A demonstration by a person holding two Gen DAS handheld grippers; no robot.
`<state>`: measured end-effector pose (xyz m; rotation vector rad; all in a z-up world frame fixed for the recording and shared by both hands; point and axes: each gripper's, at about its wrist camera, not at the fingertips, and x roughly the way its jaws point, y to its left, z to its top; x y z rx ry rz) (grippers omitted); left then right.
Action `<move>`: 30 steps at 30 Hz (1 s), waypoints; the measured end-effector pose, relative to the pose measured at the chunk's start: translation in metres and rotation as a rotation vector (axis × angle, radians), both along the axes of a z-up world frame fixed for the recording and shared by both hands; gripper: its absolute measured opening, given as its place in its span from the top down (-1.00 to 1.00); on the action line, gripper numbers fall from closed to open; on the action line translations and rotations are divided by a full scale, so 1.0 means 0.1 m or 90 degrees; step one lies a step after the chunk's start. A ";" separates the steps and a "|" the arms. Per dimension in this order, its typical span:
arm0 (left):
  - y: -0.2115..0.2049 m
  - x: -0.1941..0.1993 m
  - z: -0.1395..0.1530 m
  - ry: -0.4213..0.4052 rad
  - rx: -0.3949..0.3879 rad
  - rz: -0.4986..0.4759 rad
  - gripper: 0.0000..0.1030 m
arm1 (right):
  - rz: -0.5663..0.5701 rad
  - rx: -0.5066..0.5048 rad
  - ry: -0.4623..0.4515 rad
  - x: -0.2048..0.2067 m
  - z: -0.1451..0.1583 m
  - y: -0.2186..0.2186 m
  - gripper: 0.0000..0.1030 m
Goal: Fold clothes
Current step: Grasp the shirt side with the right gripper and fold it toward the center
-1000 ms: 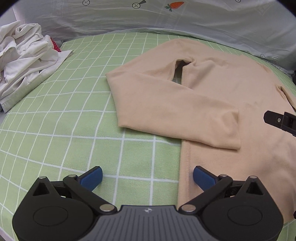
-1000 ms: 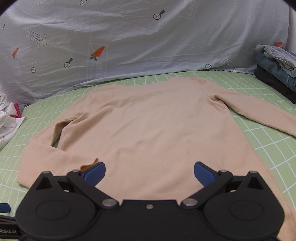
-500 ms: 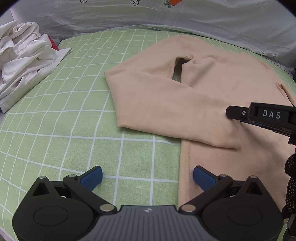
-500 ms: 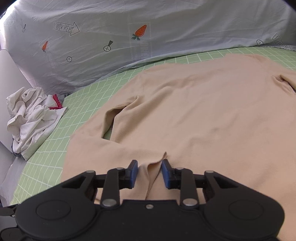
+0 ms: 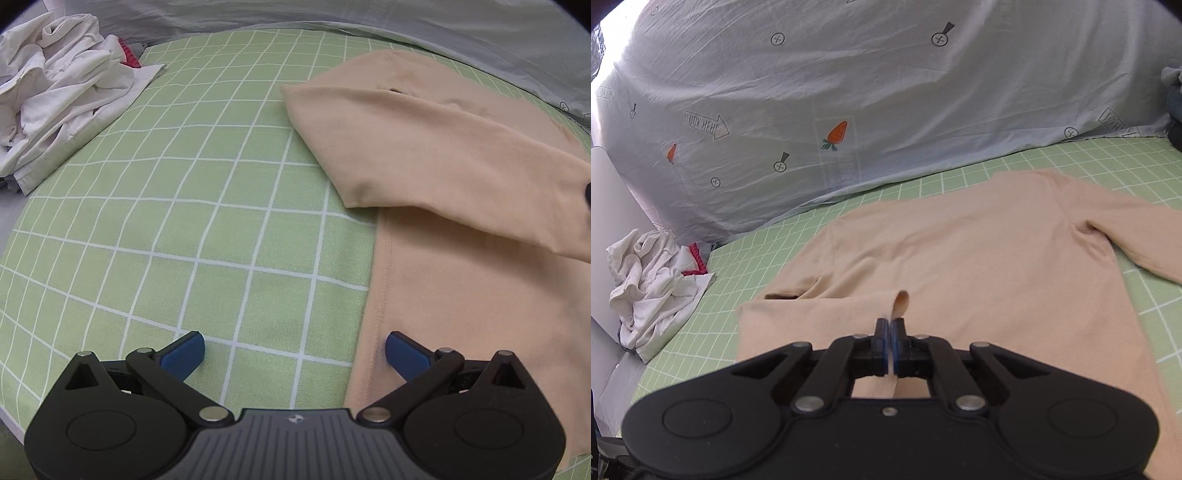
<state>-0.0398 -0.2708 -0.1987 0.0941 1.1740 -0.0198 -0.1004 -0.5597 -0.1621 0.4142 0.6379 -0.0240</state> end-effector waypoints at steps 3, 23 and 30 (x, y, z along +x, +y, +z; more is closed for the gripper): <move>-0.16 -0.03 0.14 -0.025 -0.006 0.025 -0.99 | -0.024 -0.020 -0.002 -0.06 0.04 -0.36 0.96; -1.76 -0.02 -0.08 -0.014 -0.029 -0.021 -1.00 | -0.009 -0.055 0.131 0.12 -0.42 -1.56 0.16; -1.81 0.05 -0.08 -0.005 -0.028 0.001 -1.00 | 0.038 -0.116 0.120 0.26 -0.41 -1.45 0.64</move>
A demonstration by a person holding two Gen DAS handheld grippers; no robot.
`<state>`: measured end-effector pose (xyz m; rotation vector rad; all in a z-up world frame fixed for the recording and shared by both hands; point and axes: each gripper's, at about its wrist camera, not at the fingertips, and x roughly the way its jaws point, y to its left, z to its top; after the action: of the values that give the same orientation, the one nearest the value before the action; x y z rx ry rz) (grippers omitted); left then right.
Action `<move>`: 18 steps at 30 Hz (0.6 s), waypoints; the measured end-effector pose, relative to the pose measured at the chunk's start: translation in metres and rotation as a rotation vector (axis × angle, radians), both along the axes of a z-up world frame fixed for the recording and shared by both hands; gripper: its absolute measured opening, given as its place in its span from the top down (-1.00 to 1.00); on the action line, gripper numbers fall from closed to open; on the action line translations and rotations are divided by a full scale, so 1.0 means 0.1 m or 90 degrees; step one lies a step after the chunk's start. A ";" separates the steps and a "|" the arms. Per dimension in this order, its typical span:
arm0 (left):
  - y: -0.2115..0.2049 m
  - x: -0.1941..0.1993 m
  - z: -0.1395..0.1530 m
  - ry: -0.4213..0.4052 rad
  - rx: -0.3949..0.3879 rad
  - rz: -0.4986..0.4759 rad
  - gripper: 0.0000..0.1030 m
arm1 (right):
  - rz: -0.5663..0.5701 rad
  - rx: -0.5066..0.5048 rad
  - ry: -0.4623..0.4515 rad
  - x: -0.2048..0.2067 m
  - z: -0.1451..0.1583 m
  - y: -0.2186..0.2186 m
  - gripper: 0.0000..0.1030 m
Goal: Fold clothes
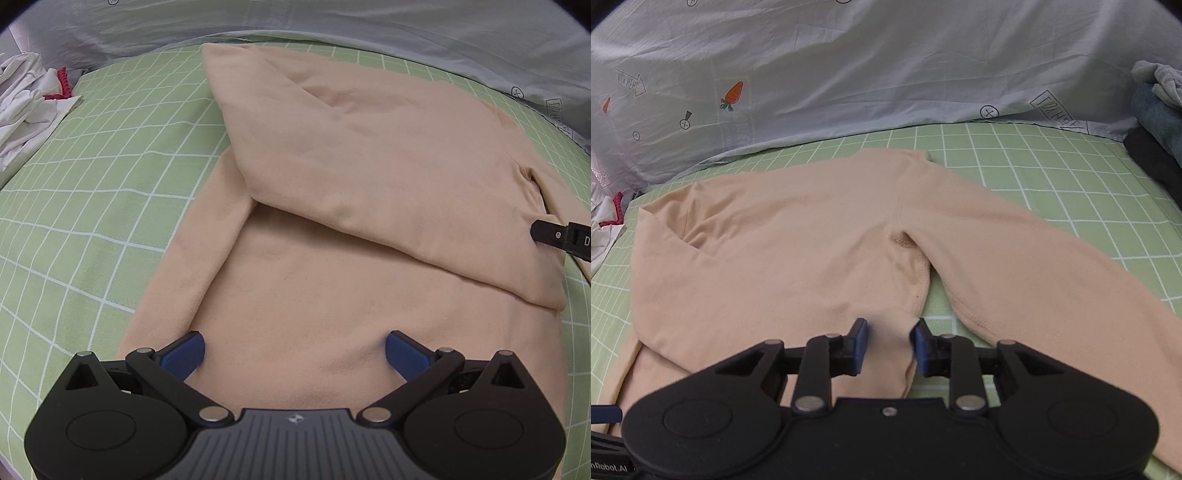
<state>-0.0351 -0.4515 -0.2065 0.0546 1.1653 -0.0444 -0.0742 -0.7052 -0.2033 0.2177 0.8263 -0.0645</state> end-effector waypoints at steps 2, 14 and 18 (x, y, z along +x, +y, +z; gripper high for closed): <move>-0.02 0.01 0.00 0.002 0.000 0.003 -1.00 | 0.015 -0.009 -0.017 0.00 0.04 0.02 0.83; -0.06 0.03 0.03 0.017 0.001 0.015 -1.00 | -0.101 -0.084 -0.165 0.14 0.50 -0.82 0.92; -0.08 0.02 0.04 0.017 0.001 0.017 -1.00 | -0.167 -0.119 -0.143 0.11 0.41 -1.22 0.92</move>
<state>-0.0331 -0.4591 -0.2027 0.0402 1.1927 -0.0196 -0.0634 -0.8274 -0.1626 0.1529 0.5609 -0.3566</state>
